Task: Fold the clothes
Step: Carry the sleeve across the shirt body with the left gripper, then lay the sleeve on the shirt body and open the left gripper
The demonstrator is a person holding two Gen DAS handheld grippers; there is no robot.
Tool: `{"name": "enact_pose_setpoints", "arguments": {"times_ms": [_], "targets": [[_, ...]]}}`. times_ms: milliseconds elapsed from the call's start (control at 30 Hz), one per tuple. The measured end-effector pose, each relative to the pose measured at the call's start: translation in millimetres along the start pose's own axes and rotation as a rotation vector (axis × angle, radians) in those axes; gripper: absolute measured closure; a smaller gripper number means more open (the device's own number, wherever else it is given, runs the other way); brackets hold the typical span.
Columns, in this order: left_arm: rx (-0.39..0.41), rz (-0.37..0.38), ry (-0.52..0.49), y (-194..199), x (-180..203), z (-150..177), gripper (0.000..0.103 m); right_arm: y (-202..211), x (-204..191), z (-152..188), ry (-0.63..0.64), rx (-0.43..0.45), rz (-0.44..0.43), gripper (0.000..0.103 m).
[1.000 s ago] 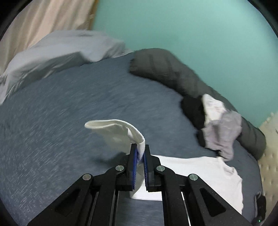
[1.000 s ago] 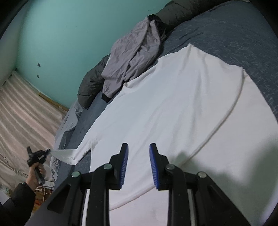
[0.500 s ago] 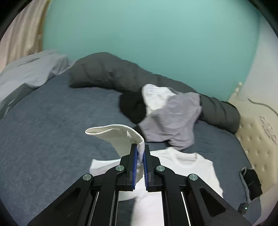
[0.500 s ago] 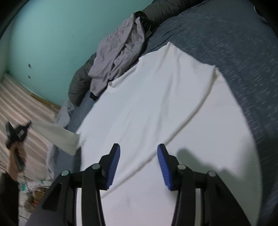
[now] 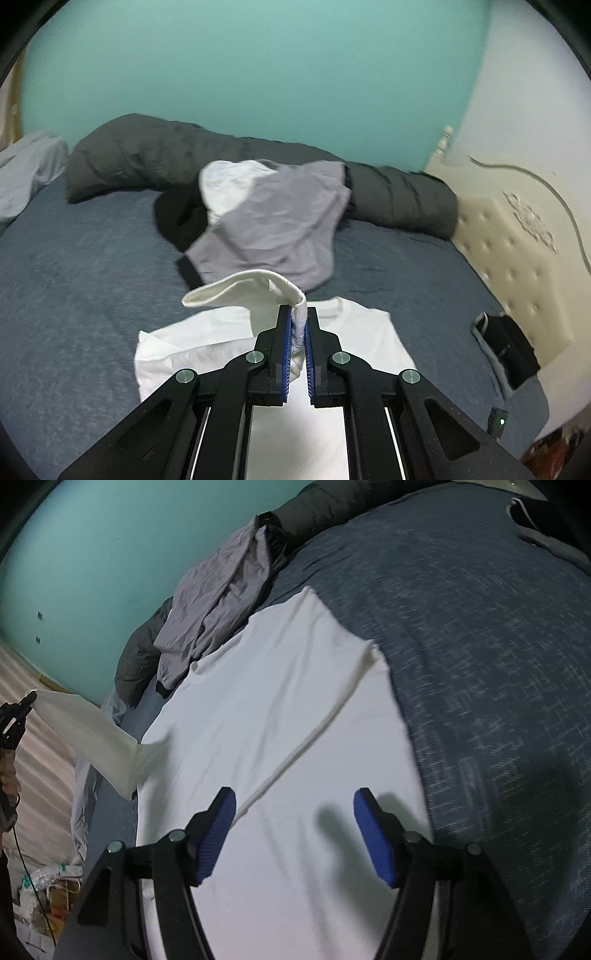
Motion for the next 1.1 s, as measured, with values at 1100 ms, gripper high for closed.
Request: {"name": "enact_pose_setpoints", "arguments": {"times_ms": [1100], "targets": [[-0.477,0.184,-0.432,-70.1,177.1,302.0,0.091,7.0,-1.4,4.8,-0.035,-0.035,-0.079,0.035]]}}
Point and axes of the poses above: each gripper's, at about its wrist camera, not at the fingertips, and y roughly against the way its jaws point, x to its right, z to its underside, the point moved 8 cm from there along -y, roughly the way its jaws point, and after that the axes turned 3 degrees about x, right-handed, at the moved point
